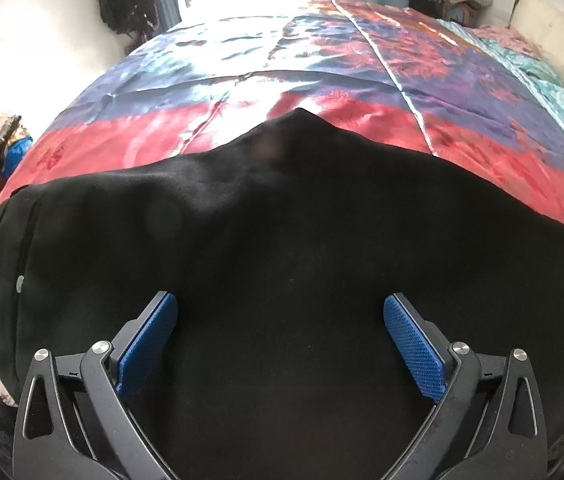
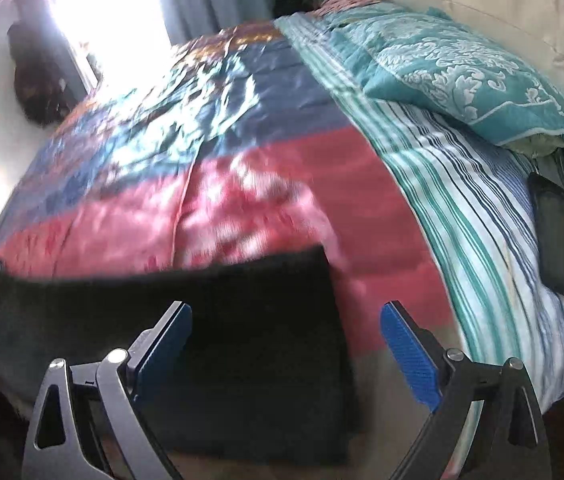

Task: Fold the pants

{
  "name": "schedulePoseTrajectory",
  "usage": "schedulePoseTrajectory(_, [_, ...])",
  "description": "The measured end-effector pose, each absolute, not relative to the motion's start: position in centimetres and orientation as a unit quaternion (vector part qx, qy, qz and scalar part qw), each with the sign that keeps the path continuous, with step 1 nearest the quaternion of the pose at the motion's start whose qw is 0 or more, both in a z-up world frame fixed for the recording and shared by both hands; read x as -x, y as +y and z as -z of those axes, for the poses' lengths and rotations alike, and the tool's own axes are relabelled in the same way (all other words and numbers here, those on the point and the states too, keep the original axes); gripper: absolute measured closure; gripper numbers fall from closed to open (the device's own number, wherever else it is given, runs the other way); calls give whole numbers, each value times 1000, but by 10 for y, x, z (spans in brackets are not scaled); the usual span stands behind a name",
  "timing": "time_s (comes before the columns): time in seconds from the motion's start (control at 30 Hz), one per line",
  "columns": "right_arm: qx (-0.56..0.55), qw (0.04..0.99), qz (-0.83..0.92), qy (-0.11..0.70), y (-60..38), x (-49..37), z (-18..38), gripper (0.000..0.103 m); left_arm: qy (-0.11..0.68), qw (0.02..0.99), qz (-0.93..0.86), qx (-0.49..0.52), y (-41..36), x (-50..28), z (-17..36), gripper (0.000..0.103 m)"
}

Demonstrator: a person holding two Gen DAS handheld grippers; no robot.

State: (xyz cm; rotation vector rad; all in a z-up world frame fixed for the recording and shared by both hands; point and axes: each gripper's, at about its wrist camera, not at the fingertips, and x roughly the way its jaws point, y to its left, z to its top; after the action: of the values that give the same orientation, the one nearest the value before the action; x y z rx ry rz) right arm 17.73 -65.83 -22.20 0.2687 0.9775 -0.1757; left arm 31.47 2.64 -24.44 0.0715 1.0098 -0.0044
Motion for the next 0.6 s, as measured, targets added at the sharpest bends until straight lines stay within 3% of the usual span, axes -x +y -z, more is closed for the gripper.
schedulePoseTrajectory(0.2, [-129,864,34,486,-660,-171,229,10,478,877,-4,-38,24,-313,246,0])
schedulePoseTrajectory(0.33, [-177,840,13,512,-674,-181,246,23,480,877,3,-33,27,-314,247,0])
schedulePoseTrajectory(0.6, [-249,817,-5,519,-695,-189,268,31,476,879,5,-32,27,-314,248,0])
